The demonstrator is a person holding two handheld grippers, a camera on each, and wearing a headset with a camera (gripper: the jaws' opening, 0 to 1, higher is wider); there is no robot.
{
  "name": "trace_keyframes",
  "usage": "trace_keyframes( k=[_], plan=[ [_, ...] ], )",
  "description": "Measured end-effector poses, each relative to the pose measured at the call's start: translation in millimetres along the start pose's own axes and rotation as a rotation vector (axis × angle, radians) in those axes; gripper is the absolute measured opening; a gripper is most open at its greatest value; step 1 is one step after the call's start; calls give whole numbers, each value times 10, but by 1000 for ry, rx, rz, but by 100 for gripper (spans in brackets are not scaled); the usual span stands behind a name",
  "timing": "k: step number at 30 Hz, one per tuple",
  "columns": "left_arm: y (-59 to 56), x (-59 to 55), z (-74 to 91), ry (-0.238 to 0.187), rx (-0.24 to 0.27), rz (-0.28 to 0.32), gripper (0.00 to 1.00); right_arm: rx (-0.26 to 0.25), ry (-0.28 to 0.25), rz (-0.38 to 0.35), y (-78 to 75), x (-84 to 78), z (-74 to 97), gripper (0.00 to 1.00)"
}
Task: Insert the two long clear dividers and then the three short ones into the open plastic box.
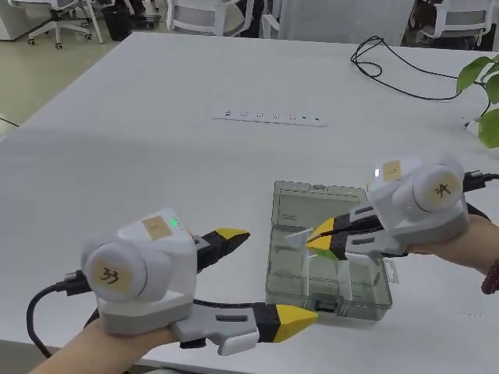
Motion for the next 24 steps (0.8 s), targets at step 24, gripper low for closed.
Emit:
trace_keyframes(
  k=[24],
  plan=[
    [-19, 23, 9, 11, 10, -38, 82, 121, 177, 114, -13, 75, -338, 2]
  ],
)
Point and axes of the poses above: the centre of the closed fingertips' face, and the gripper's own axes: z roughly backward along the fingers, y roughly to its left, x roughly out of its top, the point moved 9 cm from there along z, roughly backward along the fingers, and after that the axes turned 2 degrees about -y, right-handed, at the moved point
